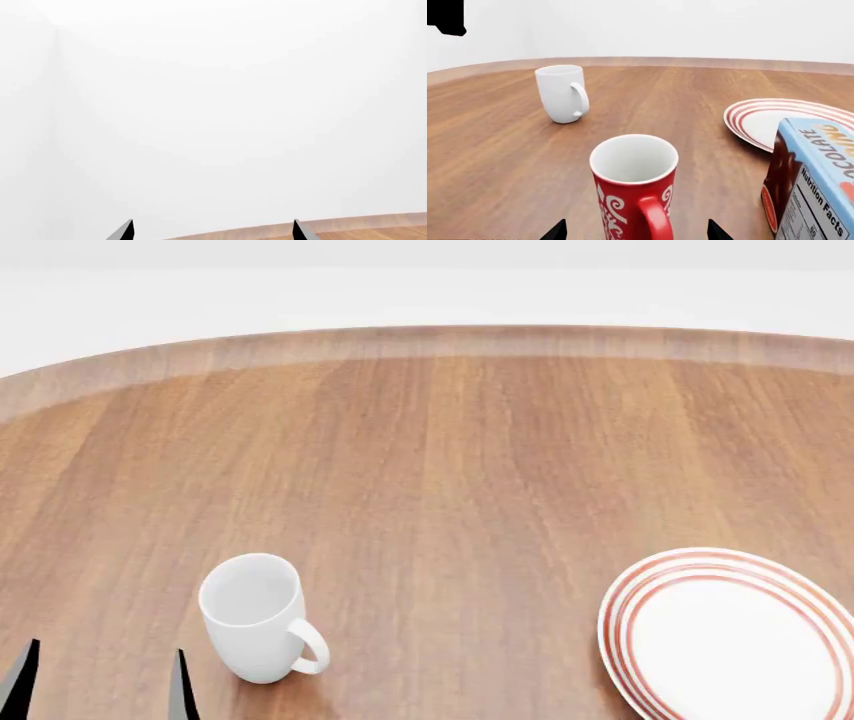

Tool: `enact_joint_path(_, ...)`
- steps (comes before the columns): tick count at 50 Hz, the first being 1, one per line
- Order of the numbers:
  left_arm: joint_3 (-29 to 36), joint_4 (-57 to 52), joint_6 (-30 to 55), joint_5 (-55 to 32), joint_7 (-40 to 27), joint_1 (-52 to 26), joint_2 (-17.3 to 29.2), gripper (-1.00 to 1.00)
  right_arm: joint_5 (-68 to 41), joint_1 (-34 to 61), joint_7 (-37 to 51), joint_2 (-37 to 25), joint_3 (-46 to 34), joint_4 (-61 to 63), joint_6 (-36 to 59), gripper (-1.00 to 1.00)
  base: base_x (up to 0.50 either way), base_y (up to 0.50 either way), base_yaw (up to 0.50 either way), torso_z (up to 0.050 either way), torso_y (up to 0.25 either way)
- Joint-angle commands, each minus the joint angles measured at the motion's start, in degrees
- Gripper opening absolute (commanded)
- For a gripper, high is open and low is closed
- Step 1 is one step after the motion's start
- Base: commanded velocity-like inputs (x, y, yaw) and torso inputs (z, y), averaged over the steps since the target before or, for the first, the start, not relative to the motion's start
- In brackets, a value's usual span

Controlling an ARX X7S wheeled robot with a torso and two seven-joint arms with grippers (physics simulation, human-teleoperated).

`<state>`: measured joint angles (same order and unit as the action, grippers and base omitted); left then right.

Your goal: Pick up the red mug and put it on the plate

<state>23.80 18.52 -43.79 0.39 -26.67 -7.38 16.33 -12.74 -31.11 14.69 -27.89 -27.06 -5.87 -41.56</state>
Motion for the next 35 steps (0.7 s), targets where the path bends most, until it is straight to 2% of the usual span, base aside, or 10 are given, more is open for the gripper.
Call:
enact_joint_path(1,0.1,0.0,-0.1,0.1,-0.2,-0.1,0.1,1.0,-1.2,1.1,-0.8,0.8,-0.5,-2.4,-1.1,1.0,0.0,0.0,0.0,0.0,0.0)
enact_joint_path(35,0.6,0.2,-0.3,0.1,-0.7,-0.2,0.3,1.0,-3.1,3.6,-2.2,2.2,-1.2,-7.2,-2.0,1.0,0.0,0.0,0.0,0.0,0.0)
